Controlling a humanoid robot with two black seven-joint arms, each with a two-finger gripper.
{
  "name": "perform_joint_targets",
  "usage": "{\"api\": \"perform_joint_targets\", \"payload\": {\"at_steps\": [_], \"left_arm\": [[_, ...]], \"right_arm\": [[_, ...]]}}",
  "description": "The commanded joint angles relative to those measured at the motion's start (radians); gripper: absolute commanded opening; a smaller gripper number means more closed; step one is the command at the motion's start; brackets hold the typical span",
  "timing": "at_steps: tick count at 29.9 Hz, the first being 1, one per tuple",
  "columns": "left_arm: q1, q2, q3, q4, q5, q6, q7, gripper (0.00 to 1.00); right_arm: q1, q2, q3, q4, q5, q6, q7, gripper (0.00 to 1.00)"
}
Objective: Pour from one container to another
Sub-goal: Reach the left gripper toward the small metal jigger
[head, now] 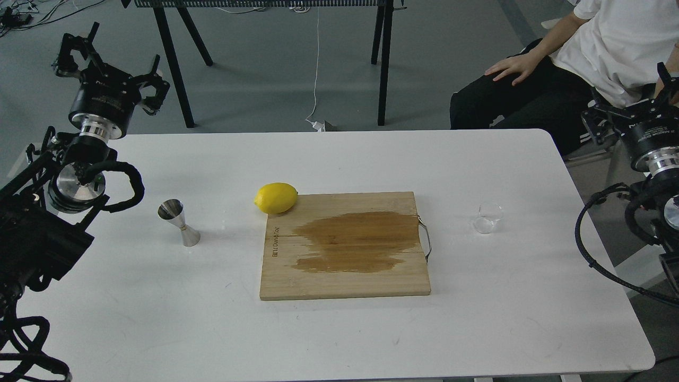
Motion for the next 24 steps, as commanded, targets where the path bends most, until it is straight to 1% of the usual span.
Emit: {"api": "perform_joint_targets", "payload": {"at_steps": [1,4,6,8,10,11,12,13,15,16,17,19,22,24], "left_arm": [[0.004,-0.004,0.004,0.0,0.001,0.003,-0.001,1.0],[0.01,-0.001,-0.003,0.0,-0.001,-0.006,0.003,1.0],[0.022,0.002,-0.011,-0.001,-0.002,-0.011,-0.004,1.0],[0.041,0.01,-0.022,-0.012,-0.002,-0.018,-0.003,1.0],[0.053,0.019,-0.025,-0.026,0.001,-0.05,-0.001,1.0],[0.056,0.033,-0.017,-0.05,0.001,-0.052,0.0,1.0],[0.058,0.051,-0.01,-0.093,0.005,-0.043,0.003,1.0],[0.064,0.083,0.001,-0.168,0.013,-0.019,0.005,1.0],[0.065,0.175,0.053,-0.323,0.033,0.063,0.008,1.0],[0.058,0.224,0.087,-0.387,0.053,0.11,0.006,1.0],[0.05,0.261,0.108,-0.43,0.077,0.138,0.005,1.0],[0.03,0.318,0.142,-0.492,0.158,0.169,0.003,1.0],[0.019,0.364,0.164,-0.529,0.324,0.183,0.002,0.98],[0.031,0.412,0.167,-0.559,0.488,0.199,-0.001,0.97]], "right_arm": [[0.003,0.01,0.0,0.006,0.001,0.0,0.0,1.0],[0.004,0.012,0.003,0.007,0.001,0.0,0.0,1.0],[0.004,0.012,0.005,0.011,0.001,0.0,0.0,1.0],[0.006,0.012,0.005,0.014,0.001,0.0,0.0,1.0],[0.004,0.012,0.003,0.015,0.001,0.0,0.0,1.0],[0.003,0.012,0.003,0.015,0.001,0.0,0.0,1.0],[0.003,0.012,0.002,0.015,0.001,0.0,0.0,1.0],[0.001,0.012,0.0,0.017,0.001,0.0,0.0,1.0],[0.0,0.012,0.0,0.018,0.001,0.0,0.0,1.0],[0.0,0.012,0.002,0.018,0.001,0.0,0.0,1.0],[0.0,0.012,0.003,0.018,0.001,0.0,0.0,1.0],[-0.003,0.012,0.008,0.018,0.001,0.0,0.0,1.0],[-0.006,0.01,0.009,0.018,0.002,0.0,0.0,1.0],[-0.009,0.008,0.011,0.018,0.002,0.0,0.001,1.0]]}}
